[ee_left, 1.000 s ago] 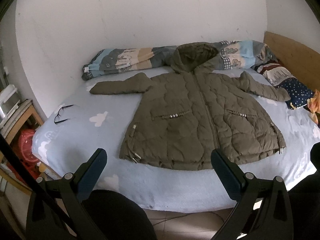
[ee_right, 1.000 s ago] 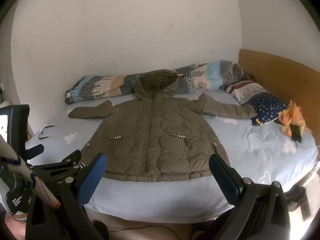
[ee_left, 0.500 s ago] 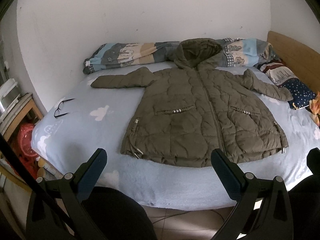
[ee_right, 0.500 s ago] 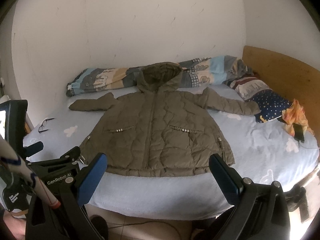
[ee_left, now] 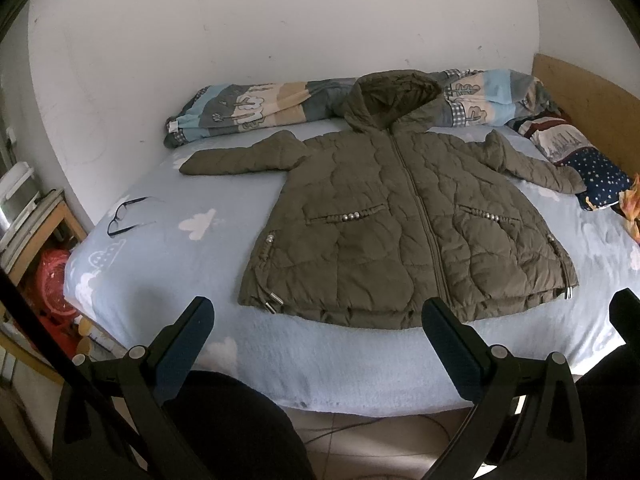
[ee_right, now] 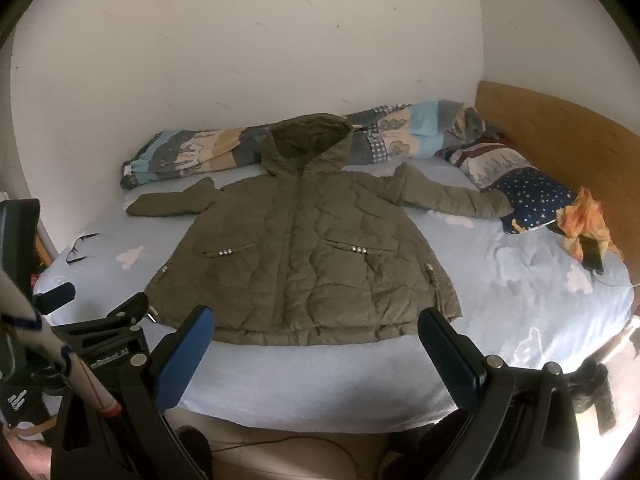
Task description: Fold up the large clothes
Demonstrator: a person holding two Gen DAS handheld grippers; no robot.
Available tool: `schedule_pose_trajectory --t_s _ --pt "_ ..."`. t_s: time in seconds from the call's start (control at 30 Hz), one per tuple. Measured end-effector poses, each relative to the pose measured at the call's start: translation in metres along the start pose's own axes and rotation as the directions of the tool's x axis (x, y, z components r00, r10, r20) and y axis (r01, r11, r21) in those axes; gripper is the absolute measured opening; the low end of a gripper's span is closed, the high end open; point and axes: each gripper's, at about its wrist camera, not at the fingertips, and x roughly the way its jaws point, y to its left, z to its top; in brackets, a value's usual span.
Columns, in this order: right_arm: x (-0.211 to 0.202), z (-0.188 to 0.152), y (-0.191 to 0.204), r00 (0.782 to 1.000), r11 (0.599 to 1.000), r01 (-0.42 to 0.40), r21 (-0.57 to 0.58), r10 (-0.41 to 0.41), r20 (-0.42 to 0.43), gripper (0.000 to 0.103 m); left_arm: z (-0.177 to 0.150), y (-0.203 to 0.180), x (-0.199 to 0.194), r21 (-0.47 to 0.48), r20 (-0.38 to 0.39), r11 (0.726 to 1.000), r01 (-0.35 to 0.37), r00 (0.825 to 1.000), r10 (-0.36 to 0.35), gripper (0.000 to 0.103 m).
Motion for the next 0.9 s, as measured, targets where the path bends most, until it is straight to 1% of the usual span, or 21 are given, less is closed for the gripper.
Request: schedule_pose_trajectory --t_s 0.1,0.33,0.6,0.7,0.77,0.83,0.9 --pt "0.001 -0.002 0.000 1.000 1.000 0.014 0.000 -0.014 -0.012 0.103 -0.001 -0.002 0.002 0.004 -0.008 1.000 -0.001 1.000 0.001 0.103" --pt "0.003 -0.004 -0.007 1.000 1.000 0.020 0.017 -0.020 -0.020 0.103 -0.003 -0.005 -0.001 0.027 -0.004 1.000 -0.003 1.000 0.003 0.103" --pt "0.003 -0.006 -0.014 1.000 0.999 0.013 0.033 -0.013 -0.028 0.103 -0.002 -0.007 -0.010 0.038 0.002 0.999 -0.028 1.000 0.028 0.103" --pt "0.004 -0.006 -0.019 0.999 0.999 0.003 0.044 -0.001 -0.032 0.103 0.007 -0.006 -0.013 0.052 0.012 0.998 -0.038 0.999 0.038 0.103" --pt "0.005 -0.004 -0.026 1.000 0.998 0.000 0.064 0.002 -0.031 0.103 0.014 -0.002 -0.012 0.042 0.021 0.998 -0.049 0.999 0.048 0.103" --pt "0.008 -0.002 -0.036 0.999 0.996 -0.004 0.088 0.007 -0.031 0.103 0.027 0.005 -0.006 0.028 0.026 0.998 -0.048 0.999 0.048 0.103" --pt "0.013 0.001 -0.050 0.999 0.992 0.002 0.124 0.003 -0.034 0.103 0.044 0.011 0.009 0.023 0.016 0.998 -0.056 0.998 0.055 0.103"
